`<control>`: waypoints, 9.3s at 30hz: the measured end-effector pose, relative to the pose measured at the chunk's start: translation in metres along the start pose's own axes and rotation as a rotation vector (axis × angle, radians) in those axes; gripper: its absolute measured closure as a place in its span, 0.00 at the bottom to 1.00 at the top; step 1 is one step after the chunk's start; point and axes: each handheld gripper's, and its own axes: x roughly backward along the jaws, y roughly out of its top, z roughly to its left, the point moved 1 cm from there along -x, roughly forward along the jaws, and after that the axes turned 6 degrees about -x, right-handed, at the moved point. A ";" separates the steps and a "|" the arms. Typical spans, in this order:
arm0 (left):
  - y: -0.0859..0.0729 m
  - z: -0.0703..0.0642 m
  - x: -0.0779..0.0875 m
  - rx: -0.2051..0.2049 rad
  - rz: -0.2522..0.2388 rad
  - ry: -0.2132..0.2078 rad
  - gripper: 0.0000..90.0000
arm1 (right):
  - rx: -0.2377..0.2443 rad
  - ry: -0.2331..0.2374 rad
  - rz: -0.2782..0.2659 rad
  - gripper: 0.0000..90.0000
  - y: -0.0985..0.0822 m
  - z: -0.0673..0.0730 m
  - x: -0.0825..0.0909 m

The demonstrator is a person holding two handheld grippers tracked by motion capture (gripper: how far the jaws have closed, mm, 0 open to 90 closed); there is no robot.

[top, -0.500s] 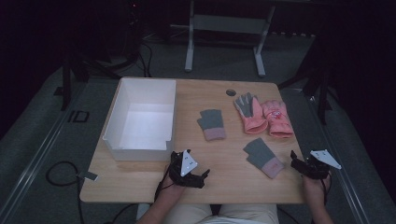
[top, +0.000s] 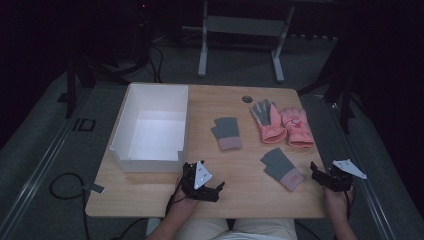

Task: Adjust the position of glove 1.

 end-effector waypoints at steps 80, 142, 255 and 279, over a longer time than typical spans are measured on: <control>-0.002 0.005 0.003 0.050 -0.030 -0.051 0.00 | 0.115 0.392 0.074 0.37 0.172 0.129 -0.025; -0.002 0.005 0.003 0.054 -0.042 -0.076 0.00 | 0.283 0.440 0.398 0.94 0.103 0.275 -0.169; -0.001 0.001 0.003 0.018 -0.029 -0.049 0.00 | 0.006 0.268 0.204 0.95 0.077 0.117 0.071; -0.002 0.002 0.004 0.029 -0.045 -0.032 0.00 | -0.159 0.033 0.334 0.93 0.010 0.123 0.001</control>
